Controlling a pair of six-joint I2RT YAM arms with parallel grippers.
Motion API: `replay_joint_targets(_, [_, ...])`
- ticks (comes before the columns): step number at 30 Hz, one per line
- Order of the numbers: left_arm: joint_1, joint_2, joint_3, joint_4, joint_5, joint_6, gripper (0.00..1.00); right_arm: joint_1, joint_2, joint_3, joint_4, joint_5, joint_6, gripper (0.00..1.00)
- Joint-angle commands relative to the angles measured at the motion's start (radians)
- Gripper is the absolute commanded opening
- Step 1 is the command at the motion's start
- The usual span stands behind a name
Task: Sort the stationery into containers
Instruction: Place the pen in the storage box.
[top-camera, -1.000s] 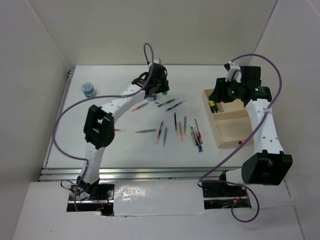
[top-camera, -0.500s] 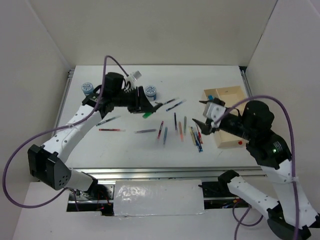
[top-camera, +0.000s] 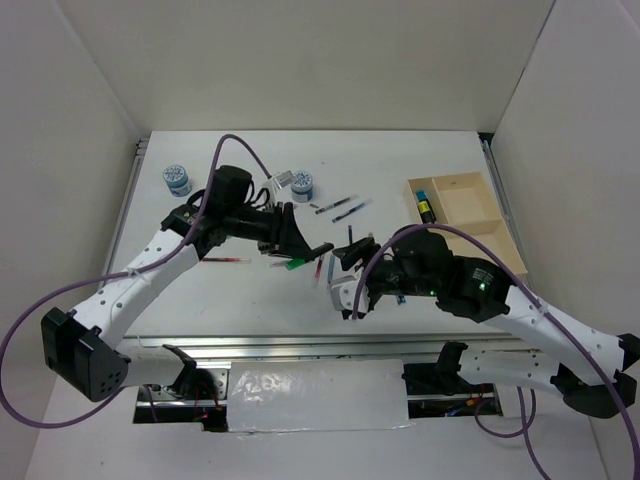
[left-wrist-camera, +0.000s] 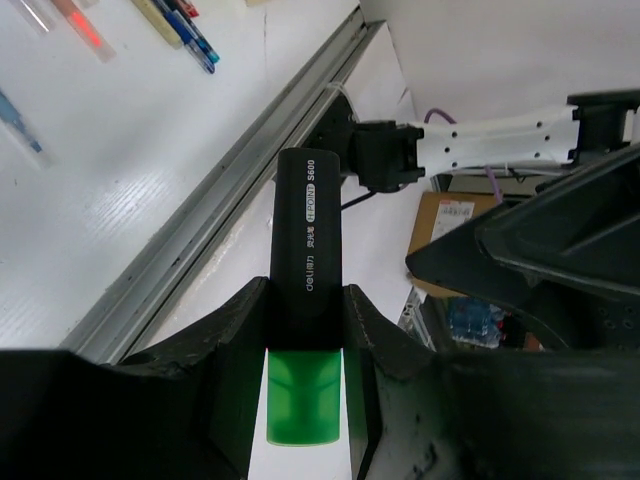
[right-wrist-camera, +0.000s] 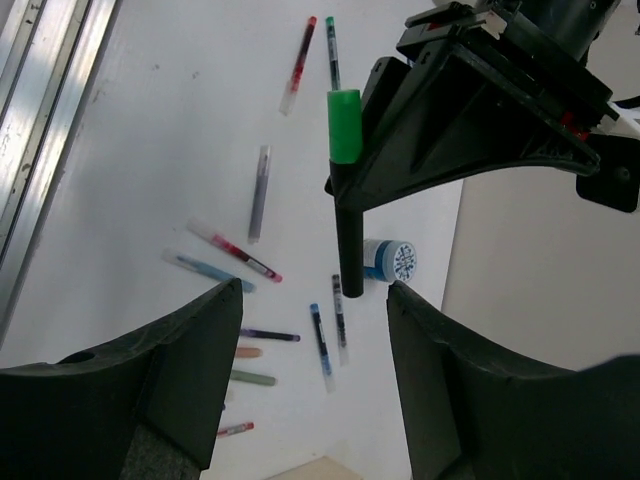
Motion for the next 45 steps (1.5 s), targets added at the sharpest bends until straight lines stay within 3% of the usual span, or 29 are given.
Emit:
replay_joint_targets(1, [-0.032,-0.009,0.030,-0.009,0.038,0.048,0.06,0.003,0.004,0.012,0.003,0.028,-0.012,0.66])
replay_joint_targets(21, [-0.107,0.043,0.087,-0.001,0.026,0.038,0.07,-0.023,0.136,0.016,0.020,0.027,-0.050,0.48])
replay_joint_targets(27, [-0.110,0.041,0.083,0.002,0.023,0.036,0.08,-0.041,0.157,0.022,0.031,0.023,-0.054,0.32])
replay_joint_targets(29, [-0.096,0.040,0.080,-0.003,0.010,0.038,0.16,-0.043,0.157,0.016,0.035,0.021,-0.049,0.23])
replay_joint_targets(31, [-0.084,0.037,0.080,-0.009,-0.002,0.041,0.30,-0.047,0.145,0.006,0.041,0.027,-0.044,0.15])
replay_joint_targets(32, [-0.073,0.037,0.081,-0.014,-0.008,0.042,0.58,-0.050,0.139,-0.001,0.046,0.028,-0.037,0.13])
replay_joint_targets(33, [-0.052,0.037,0.087,-0.026,-0.020,0.041,0.74,-0.056,0.121,-0.017,0.054,0.029,-0.032,0.11])
replay_joint_targets(34, [-0.041,0.032,0.101,-0.037,-0.042,0.041,0.99,-0.059,0.108,-0.027,0.055,0.032,-0.026,0.10])
replay_joint_targets(37, [0.014,0.026,0.125,-0.031,-0.042,0.048,0.99,-0.076,0.071,-0.060,0.051,0.044,0.021,0.08])
replay_joint_targets(41, [0.189,0.021,0.179,-0.009,-0.074,0.031,0.99,-0.154,0.013,-0.123,0.054,0.032,0.141,0.01])
replay_joint_targets(45, [0.323,0.004,0.207,0.031,-0.209,0.074,0.99,-0.428,0.074,-0.105,0.118,-0.026,0.432,0.00])
